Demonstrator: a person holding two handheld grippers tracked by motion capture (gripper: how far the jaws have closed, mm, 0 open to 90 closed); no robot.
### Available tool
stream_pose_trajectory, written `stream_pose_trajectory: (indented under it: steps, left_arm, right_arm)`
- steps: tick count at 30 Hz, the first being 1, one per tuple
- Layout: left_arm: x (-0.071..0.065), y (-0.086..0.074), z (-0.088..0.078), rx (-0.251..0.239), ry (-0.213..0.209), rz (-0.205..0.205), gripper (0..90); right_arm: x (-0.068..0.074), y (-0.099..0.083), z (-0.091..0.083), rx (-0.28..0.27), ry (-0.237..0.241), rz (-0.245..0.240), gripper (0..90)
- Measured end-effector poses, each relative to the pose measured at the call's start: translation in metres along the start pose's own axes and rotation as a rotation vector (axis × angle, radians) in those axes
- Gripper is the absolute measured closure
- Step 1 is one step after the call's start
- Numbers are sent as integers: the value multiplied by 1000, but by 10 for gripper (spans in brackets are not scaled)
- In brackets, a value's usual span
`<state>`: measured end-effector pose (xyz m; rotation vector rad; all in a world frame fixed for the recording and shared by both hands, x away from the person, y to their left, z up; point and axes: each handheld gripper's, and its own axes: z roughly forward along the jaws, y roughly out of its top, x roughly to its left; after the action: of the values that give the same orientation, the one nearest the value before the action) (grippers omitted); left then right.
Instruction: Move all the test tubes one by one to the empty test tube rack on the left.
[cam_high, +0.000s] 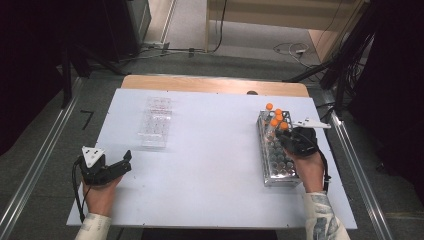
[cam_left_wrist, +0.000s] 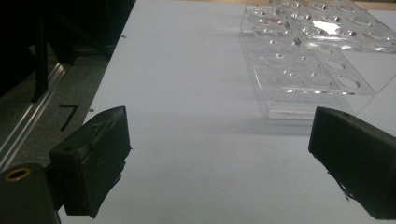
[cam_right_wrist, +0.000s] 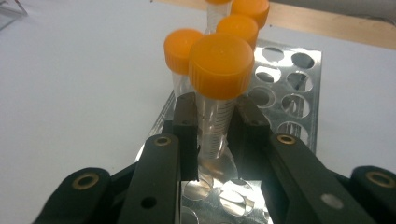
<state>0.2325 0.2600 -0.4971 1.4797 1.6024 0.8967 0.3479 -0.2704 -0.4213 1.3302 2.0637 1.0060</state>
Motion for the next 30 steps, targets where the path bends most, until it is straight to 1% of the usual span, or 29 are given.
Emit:
stream_pose_trajectory:
  steps: [6,7,11,12,15,17,18,19,20,22,24,26,27,28,30]
  left_arm:
    - [-3,1,-1,0,-1,18,55]
    - [-4,1,-1,-3,14,27,55]
    - [-6,2,-2,-11,17,34,55]
    - [-7,2,-2,-9,11,38,55]
    - [-8,2,-2,-7,11,45,55]
    - [-9,2,-2,-7,8,47,55]
    - [-10,2,-1,-2,-9,38,56]
    - [-10,2,0,9,-21,39,55]
    - [-11,2,1,17,-18,47,56]
    - [-12,2,0,14,-18,50,55]
    - [-13,3,-1,1,-23,48,55]
    - [-13,3,-2,1,-23,51,55]
    - [-14,3,-2,-1,-22,50,55]
    - [-14,3,-2,-1,-24,51,55]
    - [-16,4,-2,4,-33,52,55]
  right_arm:
    - [1,6,-17,-58,3,5,720]
    - [1,7,-20,-71,1,2,720]
    - [1,10,-32,-101,9,6,720]
    - [1,11,-35,-112,11,1,721]
    - [2,14,-45,-135,29,5,721]
    - [4,16,-50,-143,40,-3,721]
    - [6,17,-52,-146,45,-10,721]
    - [7,17,-53,-148,55,-14,721]
    - [10,17,-54,-145,72,-16,721]
    - [15,18,-53,-142,82,-29,721]
    - [20,18,-51,-139,92,-42,721]
    - [25,19,-49,-133,105,-47,721]
    - [25,19,-49,-133,105,-47,721]
    - [31,18,-45,-126,122,-58,721]
    - [40,18,-40,-115,137,-79,721]
